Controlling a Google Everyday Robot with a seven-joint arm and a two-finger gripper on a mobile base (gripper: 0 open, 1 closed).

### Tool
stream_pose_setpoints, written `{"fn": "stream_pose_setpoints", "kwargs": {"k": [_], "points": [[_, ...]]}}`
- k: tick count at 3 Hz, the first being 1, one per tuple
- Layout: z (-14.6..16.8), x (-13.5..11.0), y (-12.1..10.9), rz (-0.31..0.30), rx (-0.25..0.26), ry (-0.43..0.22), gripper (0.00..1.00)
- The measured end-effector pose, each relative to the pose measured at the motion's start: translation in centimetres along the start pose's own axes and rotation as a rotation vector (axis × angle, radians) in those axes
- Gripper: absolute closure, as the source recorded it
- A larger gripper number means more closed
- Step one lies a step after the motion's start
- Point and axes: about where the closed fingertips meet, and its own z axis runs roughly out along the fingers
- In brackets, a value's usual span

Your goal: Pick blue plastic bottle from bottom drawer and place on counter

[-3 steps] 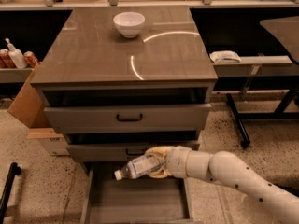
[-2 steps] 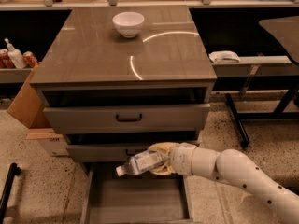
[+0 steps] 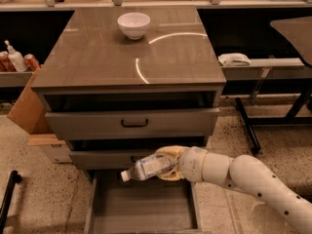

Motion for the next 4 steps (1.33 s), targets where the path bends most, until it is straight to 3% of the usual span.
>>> {"fn": "stream_pose_setpoints", "kwargs": {"k": [2,3,4], "points": [[-3.7,-3.3,-5.4,-0.061,0.072,-0.02,1.0],[-3.7,-3.3,-5.4,-0.061,0.072,-0.02,1.0],[-4.3,-3.2,-6.8,-0.052,0.106,-0.038,1.0]]}}
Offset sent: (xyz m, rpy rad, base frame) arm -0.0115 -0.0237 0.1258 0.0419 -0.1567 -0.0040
